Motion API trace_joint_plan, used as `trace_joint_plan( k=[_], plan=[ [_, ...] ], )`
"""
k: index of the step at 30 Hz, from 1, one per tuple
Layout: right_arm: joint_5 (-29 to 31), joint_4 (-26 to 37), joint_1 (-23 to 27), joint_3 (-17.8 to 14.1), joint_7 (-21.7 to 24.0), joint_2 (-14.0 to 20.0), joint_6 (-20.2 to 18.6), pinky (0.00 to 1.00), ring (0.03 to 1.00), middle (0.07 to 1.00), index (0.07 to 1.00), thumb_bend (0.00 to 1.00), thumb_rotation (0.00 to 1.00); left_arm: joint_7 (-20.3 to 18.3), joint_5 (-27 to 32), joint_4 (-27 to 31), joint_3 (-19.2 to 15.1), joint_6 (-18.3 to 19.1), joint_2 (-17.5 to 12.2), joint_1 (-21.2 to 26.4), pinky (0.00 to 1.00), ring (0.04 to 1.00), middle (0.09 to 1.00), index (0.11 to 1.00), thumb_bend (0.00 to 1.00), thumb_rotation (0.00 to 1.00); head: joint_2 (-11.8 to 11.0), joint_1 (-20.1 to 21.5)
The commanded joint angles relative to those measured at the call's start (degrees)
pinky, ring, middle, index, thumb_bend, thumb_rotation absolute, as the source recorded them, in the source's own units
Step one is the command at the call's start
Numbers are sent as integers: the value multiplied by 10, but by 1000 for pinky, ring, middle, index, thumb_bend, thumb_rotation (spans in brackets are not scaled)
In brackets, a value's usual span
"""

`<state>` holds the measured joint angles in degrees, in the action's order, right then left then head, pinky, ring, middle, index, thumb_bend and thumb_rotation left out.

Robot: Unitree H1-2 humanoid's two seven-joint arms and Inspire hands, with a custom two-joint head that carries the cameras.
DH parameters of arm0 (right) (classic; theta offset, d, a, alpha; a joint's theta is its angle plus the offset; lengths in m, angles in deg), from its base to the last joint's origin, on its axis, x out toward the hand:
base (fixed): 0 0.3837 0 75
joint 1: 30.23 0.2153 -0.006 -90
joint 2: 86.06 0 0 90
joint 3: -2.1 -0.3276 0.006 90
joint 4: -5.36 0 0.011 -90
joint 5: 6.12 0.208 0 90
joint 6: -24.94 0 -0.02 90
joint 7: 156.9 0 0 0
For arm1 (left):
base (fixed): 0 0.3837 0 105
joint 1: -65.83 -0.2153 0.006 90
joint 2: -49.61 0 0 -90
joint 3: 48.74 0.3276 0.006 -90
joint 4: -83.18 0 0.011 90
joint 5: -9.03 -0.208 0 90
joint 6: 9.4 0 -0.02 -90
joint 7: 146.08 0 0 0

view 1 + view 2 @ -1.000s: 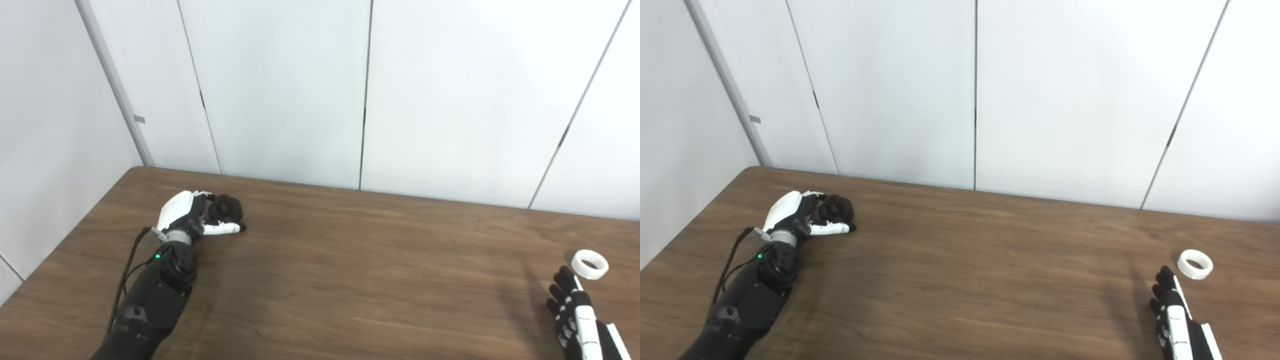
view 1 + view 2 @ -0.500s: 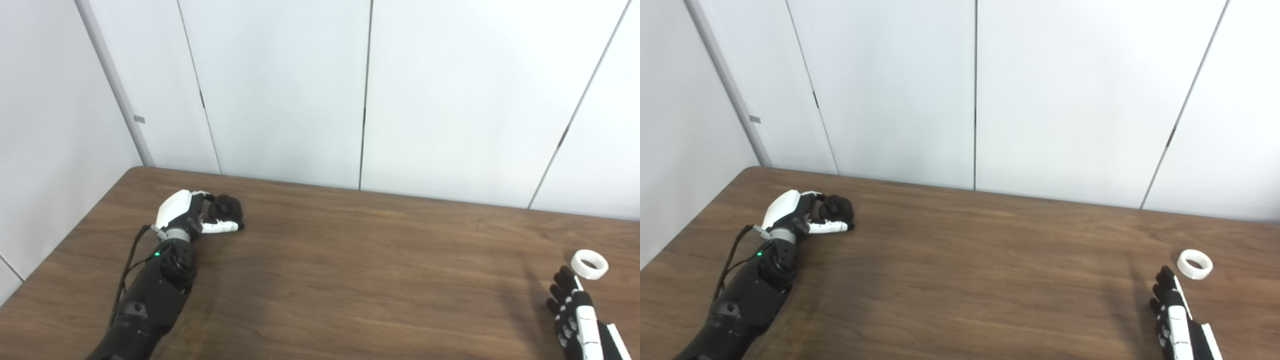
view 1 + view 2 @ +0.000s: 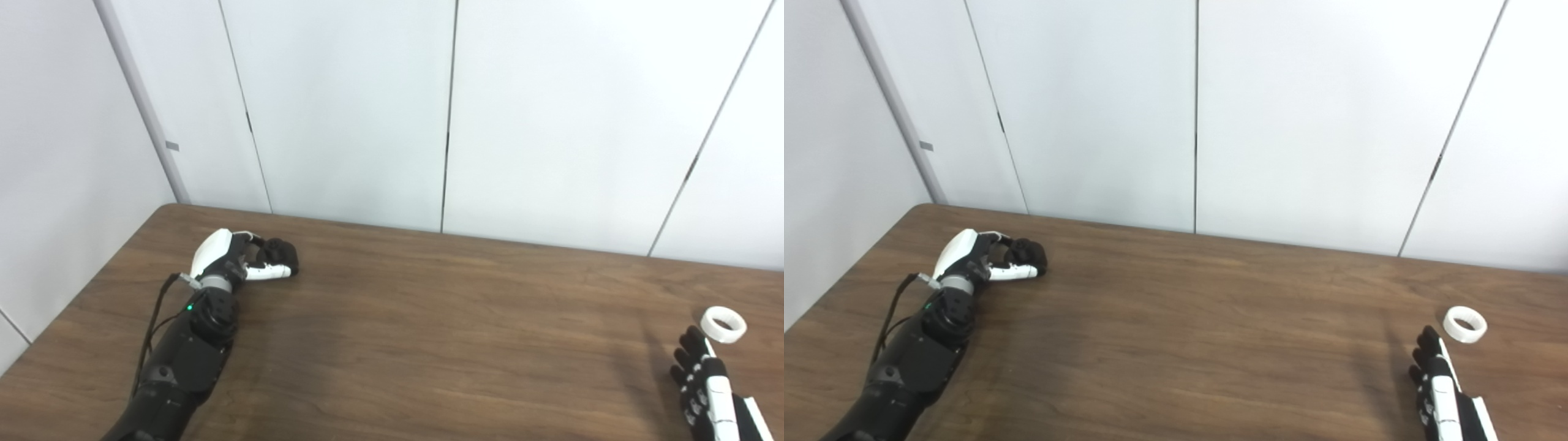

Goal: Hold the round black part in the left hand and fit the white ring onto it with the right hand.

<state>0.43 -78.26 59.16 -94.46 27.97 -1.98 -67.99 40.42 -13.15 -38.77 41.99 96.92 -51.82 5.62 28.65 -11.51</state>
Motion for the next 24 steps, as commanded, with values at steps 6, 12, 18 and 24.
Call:
trace_joint_plan(
  k=[6, 12, 18, 24],
  plan=[
    [4, 2, 9, -5, 1, 8, 0, 1000, 1000, 1000, 1000, 427, 1000, 33, -4, -22, 6, -57, -7, 21, 871, 906, 797, 485, 522, 53, 0, -4],
    [8, 3, 11, -9, 2, 10, 1, 1000, 1000, 1000, 1000, 406, 1000, 37, -8, -23, 15, -66, -9, 20, 858, 891, 768, 484, 520, 49, 2, -1],
    [11, 6, 12, -11, 2, 10, -5, 1000, 1000, 1000, 1000, 429, 1000, 37, -9, -23, 19, -72, -11, 18, 839, 884, 761, 483, 521, 49, 4, 1],
    [10, 1, 14, -8, 4, 9, 1, 1000, 1000, 1000, 1000, 435, 1000, 32, -19, 26, 25, -63, -15, 0, 856, 899, 768, 483, 523, 50, 7, 9]
  ],
)
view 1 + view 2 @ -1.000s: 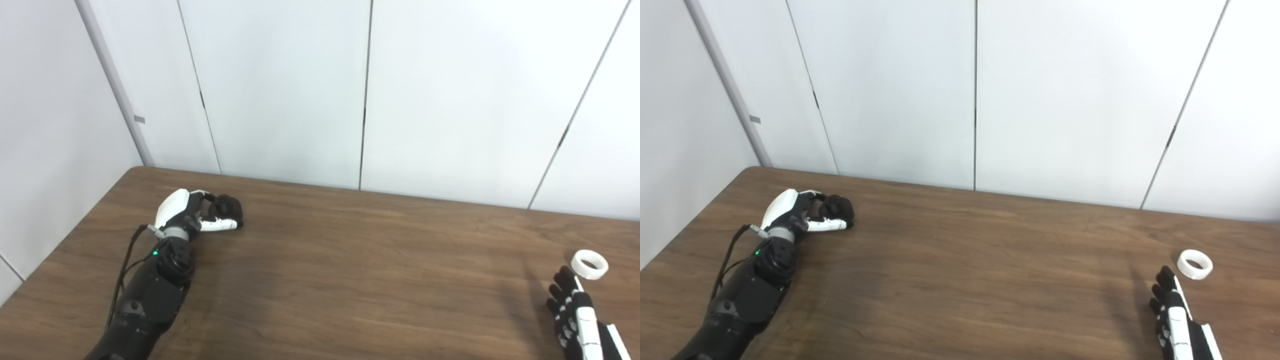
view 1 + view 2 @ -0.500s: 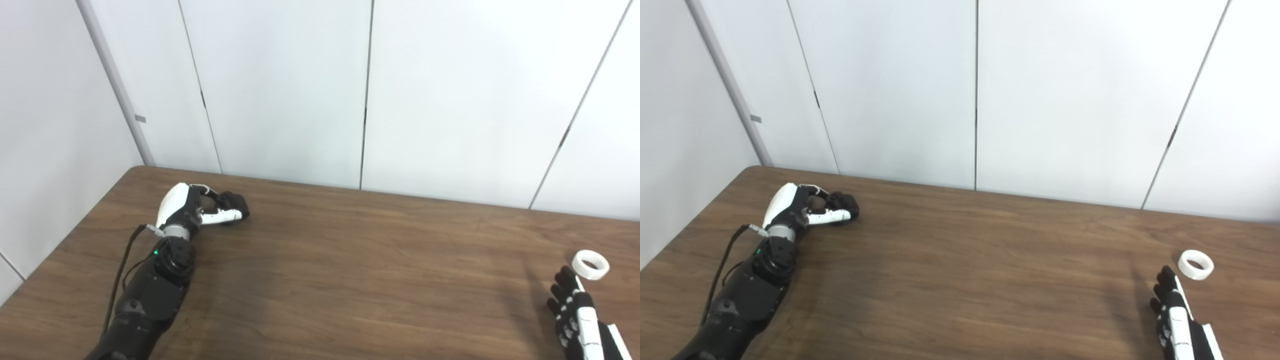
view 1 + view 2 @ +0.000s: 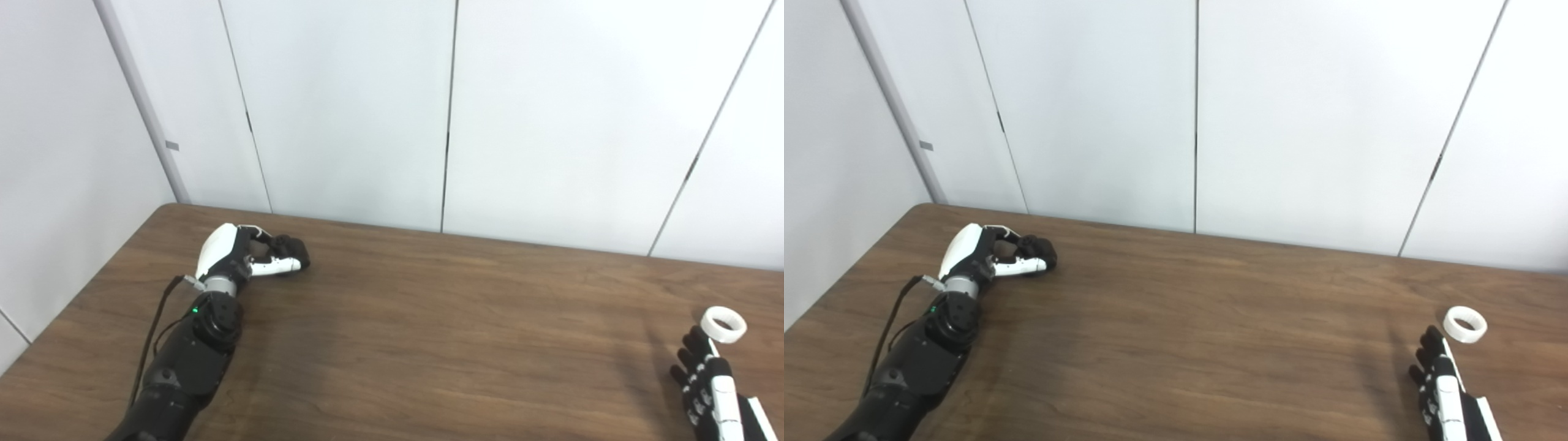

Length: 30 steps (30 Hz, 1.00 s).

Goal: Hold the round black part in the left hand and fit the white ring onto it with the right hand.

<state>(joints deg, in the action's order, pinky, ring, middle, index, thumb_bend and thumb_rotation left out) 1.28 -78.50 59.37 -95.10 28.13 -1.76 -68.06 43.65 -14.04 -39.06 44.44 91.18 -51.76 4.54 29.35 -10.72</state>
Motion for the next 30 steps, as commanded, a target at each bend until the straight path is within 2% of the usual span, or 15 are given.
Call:
trace_joint_plan(
  k=[1, 6, 8, 13, 18, 23, 30],
  plan=[
    [1, 3, 12, -1, 2, 7, 4, 1000, 1000, 1000, 1000, 438, 1000, -3, -12, 49, 2, -4, -16, 3, 864, 903, 769, 483, 523, 50, -1, 2],
    [-11, 0, 12, 1, -2, 7, 7, 1000, 998, 1000, 1000, 457, 1000, -24, -37, 170, 15, 21, -15, -39, 883, 910, 776, 484, 524, 52, 3, 4],
    [-11, 2, 11, 1, -3, 5, 6, 1000, 994, 1000, 1000, 451, 1000, -34, -53, 222, 25, 21, -13, -60, 873, 905, 777, 485, 524, 52, 4, 8],
    [-13, 6, 8, 4, -3, 2, 4, 1000, 984, 999, 1000, 468, 1000, -46, -87, 299, 40, 13, -6, -93, 860, 888, 767, 484, 524, 54, 8, 20],
    [-15, 3, 8, 7, -3, 1, 6, 1000, 987, 1000, 1000, 477, 1000, -67, -116, 378, 56, 16, 8, -125, 960, 881, 763, 484, 524, 55, 12, 30],
    [-20, 3, 9, 8, -8, -2, 4, 1000, 982, 993, 1000, 493, 1000, -63, -160, 424, 75, 12, 43, -155, 999, 856, 764, 484, 524, 54, 18, 35],
    [-39, 15, 10, 13, -17, -1, -12, 1000, 970, 975, 1000, 517, 1000, -75, -209, 471, 116, -7, 87, -204, 1000, 879, 789, 484, 524, 54, 33, 57]
  ],
)
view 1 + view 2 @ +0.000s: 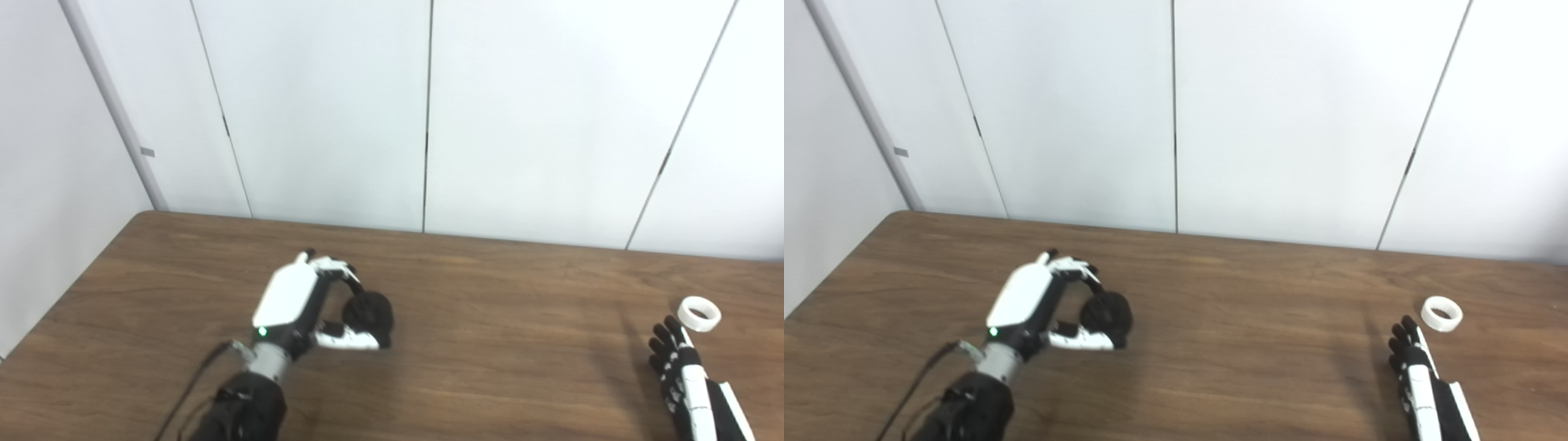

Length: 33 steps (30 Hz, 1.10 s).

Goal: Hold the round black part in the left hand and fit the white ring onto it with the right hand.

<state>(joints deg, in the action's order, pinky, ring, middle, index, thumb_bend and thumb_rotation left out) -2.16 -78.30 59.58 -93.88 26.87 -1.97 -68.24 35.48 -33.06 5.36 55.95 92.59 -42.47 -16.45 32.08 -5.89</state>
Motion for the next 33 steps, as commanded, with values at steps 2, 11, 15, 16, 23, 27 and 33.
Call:
trace_joint_plan(
  k=[2, 11, 15, 16, 23, 27, 33],
  plan=[
    [-4, 18, 8, 1, -5, -1, -15, 1000, 968, 972, 1000, 517, 1000, -1, -37, 41, 17, -23, 4, -10, 1000, 882, 784, 484, 524, 55, 7, 13],
    [-3, 31, 4, 4, -12, -9, -25, 1000, 959, 963, 991, 518, 1000, 35, -90, 17, 68, -89, 38, -62, 1000, 868, 773, 483, 524, 53, 23, 43],
    [-8, 45, 3, 7, -16, -12, -43, 1000, 964, 963, 990, 546, 1000, 39, -108, 1, 78, -107, 44, -73, 1000, 859, 770, 483, 524, 53, 38, 65],
    [-11, 49, 3, 8, -18, -13, -47, 1000, 960, 959, 987, 552, 1000, 40, -112, -1, 80, -110, 44, -77, 1000, 860, 771, 483, 524, 53, 41, 69],
    [-25, 82, 0, 15, -25, -20, -81, 1000, 943, 947, 976, 546, 1000, 45, -118, -20, 89, -133, 42, -101, 1000, 865, 776, 483, 524, 54, 64, 89],
    [-23, 101, -1, 16, -27, -23, -99, 1000, 948, 943, 972, 563, 1000, 47, -116, -22, 88, -137, 41, -113, 1000, 868, 778, 483, 524, 54, 78, 102],
    [-16, 122, 2, 13, -28, -29, -123, 1000, 954, 954, 978, 560, 1000, 46, -115, -24, 87, -140, 36, -121, 1000, 877, 782, 483, 524, 54, 95, 108]
  ],
)
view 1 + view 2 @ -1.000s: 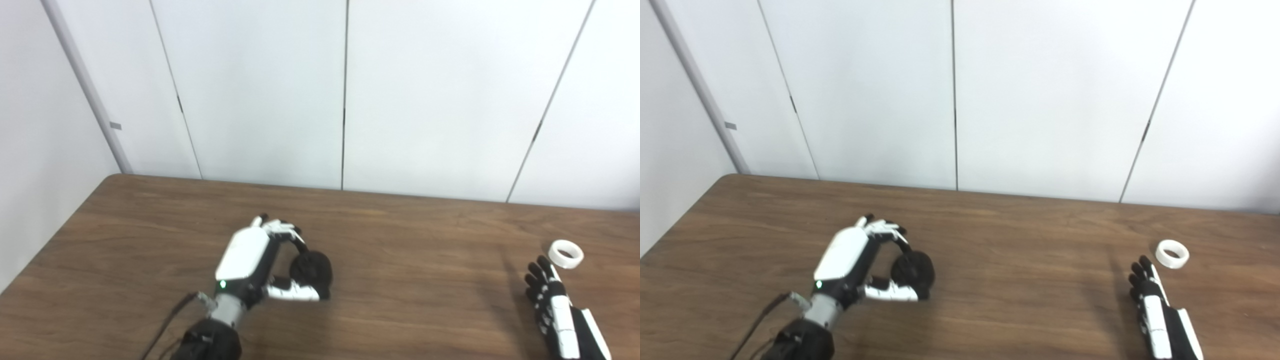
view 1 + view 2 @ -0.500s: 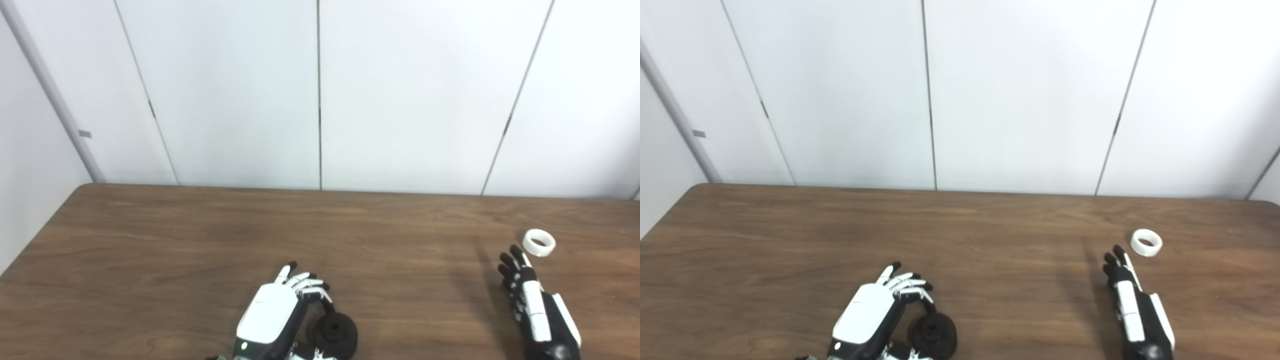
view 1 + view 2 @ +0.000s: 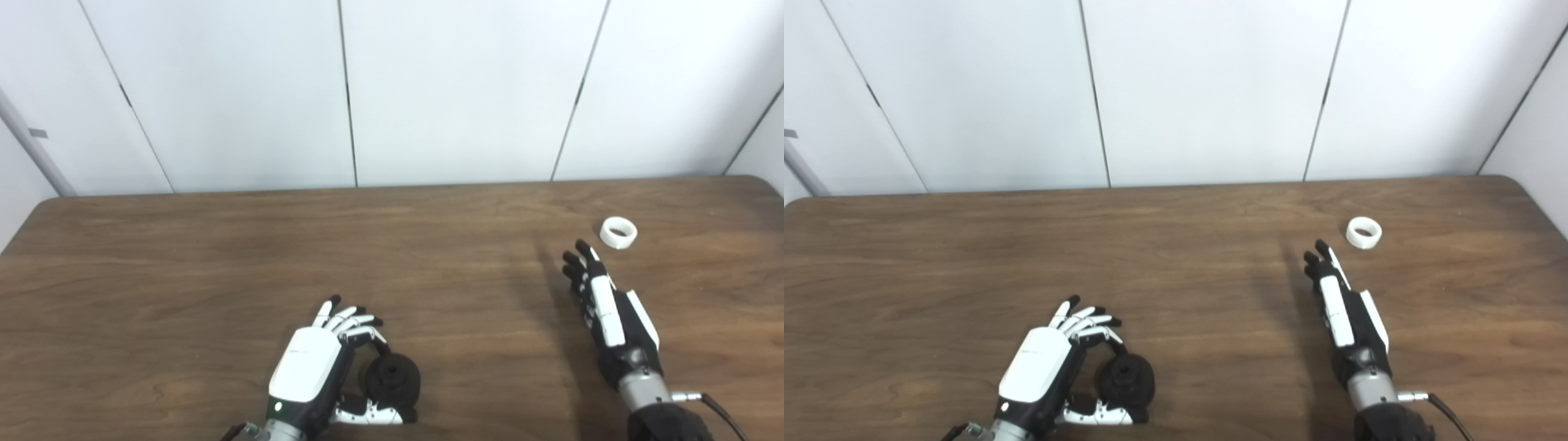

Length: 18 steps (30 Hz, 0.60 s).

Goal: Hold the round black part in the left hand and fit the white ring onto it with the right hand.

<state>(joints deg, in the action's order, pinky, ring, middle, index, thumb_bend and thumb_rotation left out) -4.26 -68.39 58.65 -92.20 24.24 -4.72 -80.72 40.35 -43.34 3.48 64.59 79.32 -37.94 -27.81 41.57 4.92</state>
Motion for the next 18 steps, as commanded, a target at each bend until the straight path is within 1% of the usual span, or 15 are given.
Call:
trace_joint_plan(
  k=[1, 2, 3, 5, 9, 10, 11, 12, 14, 15, 16, 18],
  plan=[
    [8, 22, 12, -5, -1, -1, 2, 1000, 956, 958, 981, 562, 1000, -3, -12, -8, 0, -8, -10, -7, 1000, 881, 783, 484, 524, 54, 0, 0],
    [10, 23, 12, -6, 0, -1, 1, 1000, 959, 962, 981, 566, 1000, -4, -11, -9, 0, -8, -10, -6, 1000, 881, 783, 483, 524, 54, 5, -1],
    [14, 22, 13, -9, 1, 0, 0, 1000, 960, 964, 982, 568, 1000, -5, -10, -12, 0, -8, -11, -6, 1000, 881, 782, 483, 524, 54, 5, -1],
    [20, 22, 15, -12, 1, 1, -3, 1000, 967, 969, 974, 579, 976, -10, -11, -12, -2, -6, -11, -5, 1000, 878, 781, 483, 524, 54, 9, 0],
    [11, 27, 20, -13, 0, 10, -12, 995, 973, 974, 949, 567, 873, -10, -12, -18, -4, -10, -14, -4, 1000, 876, 778, 483, 524, 53, 15, 4],
    [8, 30, 22, -14, -2, 11, -15, 985, 969, 972, 936, 567, 842, -13, -12, -17, -4, -10, -14, -4, 1000, 876, 778, 483, 524, 53, 16, 8],
    [6, 33, 23, -14, -4, 12, -17, 976, 963, 968, 924, 557, 786, -15, -11, -17, -5, -9, -14, -4, 1000, 877, 779, 484, 524, 53, 18, 10],
    [2, 36, 25, -16, -8, 12, -17, 974, 962, 967, 921, 555, 772, -17, -11, -17, -5, -9, -14, -4, 1000, 877, 779, 484, 524, 53, 18, 11],
    [-6, 39, 29, -21, -19, 8, -15, 933, 929, 937, 882, 536, 616, -19, -10, -18, -6, -10, -15, -3, 1000, 880, 779, 484, 524, 52, 19, 16],
    [-39, 40, 33, -17, -34, 12, -16, 922, 923, 929, 872, 535, 580, -20, -11, -19, -5, -10, -16, -3, 1000, 880, 779, 484, 524, 52, 19, 21],
    [-76, 42, 38, -12, -47, 19, -20, 856, 889, 893, 829, 579, 527, -20, -12, -21, -5, -10, -16, -3, 1000, 880, 779, 484, 524, 53, 19, 24],
    [-119, 46, 47, -9, -61, 26, -30, 836, 879, 868, 787, 627, 490, -21, -14, -22, -5, -10, -17, -3, 1000, 881, 779, 484, 524, 53, 19, 24]
  ],
)
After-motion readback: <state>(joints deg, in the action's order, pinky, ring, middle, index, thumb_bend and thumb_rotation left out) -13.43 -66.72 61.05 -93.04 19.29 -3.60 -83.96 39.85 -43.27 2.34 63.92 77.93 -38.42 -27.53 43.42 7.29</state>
